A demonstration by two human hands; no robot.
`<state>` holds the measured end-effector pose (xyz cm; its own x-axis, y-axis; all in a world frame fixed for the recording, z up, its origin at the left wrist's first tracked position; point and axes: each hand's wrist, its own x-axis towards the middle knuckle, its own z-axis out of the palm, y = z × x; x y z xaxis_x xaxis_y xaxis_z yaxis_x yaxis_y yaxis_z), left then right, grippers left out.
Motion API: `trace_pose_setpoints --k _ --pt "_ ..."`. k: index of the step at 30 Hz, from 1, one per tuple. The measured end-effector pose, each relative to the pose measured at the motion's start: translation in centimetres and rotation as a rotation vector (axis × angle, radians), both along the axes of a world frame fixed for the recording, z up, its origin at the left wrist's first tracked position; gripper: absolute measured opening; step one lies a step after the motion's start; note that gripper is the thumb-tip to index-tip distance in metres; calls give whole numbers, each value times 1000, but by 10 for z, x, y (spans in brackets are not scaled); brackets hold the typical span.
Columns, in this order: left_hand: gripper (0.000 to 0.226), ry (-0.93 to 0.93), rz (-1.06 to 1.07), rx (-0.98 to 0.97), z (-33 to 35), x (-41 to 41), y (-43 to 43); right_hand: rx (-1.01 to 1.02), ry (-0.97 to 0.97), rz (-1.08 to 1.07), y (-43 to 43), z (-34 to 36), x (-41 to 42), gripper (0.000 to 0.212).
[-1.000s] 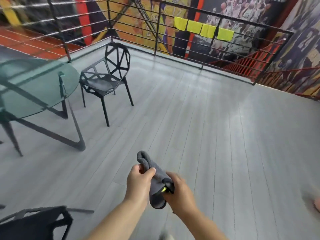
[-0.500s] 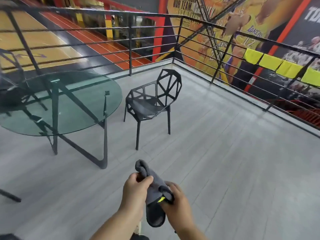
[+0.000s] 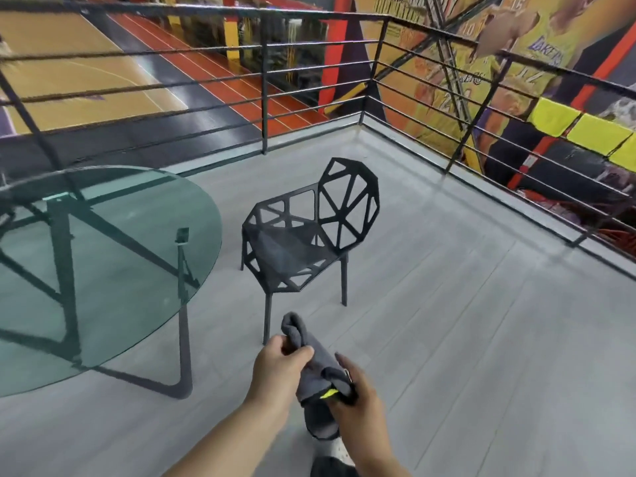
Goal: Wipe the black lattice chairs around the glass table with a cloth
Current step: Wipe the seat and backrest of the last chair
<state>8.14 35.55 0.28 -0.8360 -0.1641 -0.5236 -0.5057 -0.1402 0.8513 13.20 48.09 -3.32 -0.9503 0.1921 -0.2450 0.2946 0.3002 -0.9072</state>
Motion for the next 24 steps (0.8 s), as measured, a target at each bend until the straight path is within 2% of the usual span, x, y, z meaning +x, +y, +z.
trace_pose_setpoints --k 4,7,11,15,18,21,24 --pt "9 -46 74 -39 -22 -86 24 48 31 168 30 -27 -95 75" --pt "7 -82 144 -59 -33 -148 40 65 2 296 50 -40 -167 80" --pt "8 -134 200 -105 -54 -219 49 165 29 436 60 -51 -249 67" --pt "19 -179 252 -131 -77 -275 40 209 5 529 54 -62 -323 60" --pt "13 -170 323 24 -91 -313 28 222 -36 503 39 -76 -381 37" --pt "17 -220 389 97 -118 -346 10 197 -118 417 31 -100 -441 46" --pt "11 -283 458 98 -158 -371 -15 225 -163 352 22 -121 -495 38"
